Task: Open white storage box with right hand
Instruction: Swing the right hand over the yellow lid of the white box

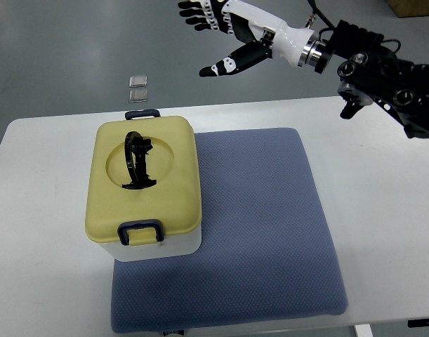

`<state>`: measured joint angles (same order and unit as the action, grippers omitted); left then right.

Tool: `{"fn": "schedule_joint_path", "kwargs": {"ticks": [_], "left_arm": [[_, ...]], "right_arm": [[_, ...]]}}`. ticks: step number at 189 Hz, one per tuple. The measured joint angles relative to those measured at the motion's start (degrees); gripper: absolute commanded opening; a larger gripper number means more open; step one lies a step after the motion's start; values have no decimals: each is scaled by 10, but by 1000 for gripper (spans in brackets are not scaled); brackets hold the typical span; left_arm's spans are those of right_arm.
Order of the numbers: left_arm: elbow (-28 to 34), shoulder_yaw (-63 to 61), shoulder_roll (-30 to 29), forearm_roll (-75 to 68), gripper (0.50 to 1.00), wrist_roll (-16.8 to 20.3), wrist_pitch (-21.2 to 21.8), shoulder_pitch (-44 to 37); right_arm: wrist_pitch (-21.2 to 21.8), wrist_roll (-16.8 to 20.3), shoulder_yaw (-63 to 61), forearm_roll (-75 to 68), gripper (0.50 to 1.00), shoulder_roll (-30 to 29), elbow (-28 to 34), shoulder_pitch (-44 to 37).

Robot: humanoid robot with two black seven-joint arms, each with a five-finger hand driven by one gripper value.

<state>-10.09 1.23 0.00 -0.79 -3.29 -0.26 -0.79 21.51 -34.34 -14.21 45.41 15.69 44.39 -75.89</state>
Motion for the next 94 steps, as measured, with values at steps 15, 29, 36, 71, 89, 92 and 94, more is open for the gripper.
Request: {"fn": "schedule_joint_path", "kwargs": {"ticks": [15,29,36,71,89,92,94], "left_arm": [[0,0,0,0,1000,0,0,0],[0,0,0,0,1000,0,0,0],[0,0,0,0,1000,0,0,0],[0,0,0,0,1000,0,0,0],[0,0,0,0,1000,0,0,0],[0,0,0,0,1000,0,0,0],[0,0,0,0,1000,0,0,0]], "right_arm": [[38,2,4,35,926,-1,13,-36],[69,5,5,75,924,-7,20,-64],[82,5,6,102,924,-10,22,-78],[100,5,27,256,915,-40,24,-126],[99,4,32,333,911,-71,25,-144],[98,4,32,343,911,-76,25,-146],[98,4,33,352,911,-82,25,-148]]}}
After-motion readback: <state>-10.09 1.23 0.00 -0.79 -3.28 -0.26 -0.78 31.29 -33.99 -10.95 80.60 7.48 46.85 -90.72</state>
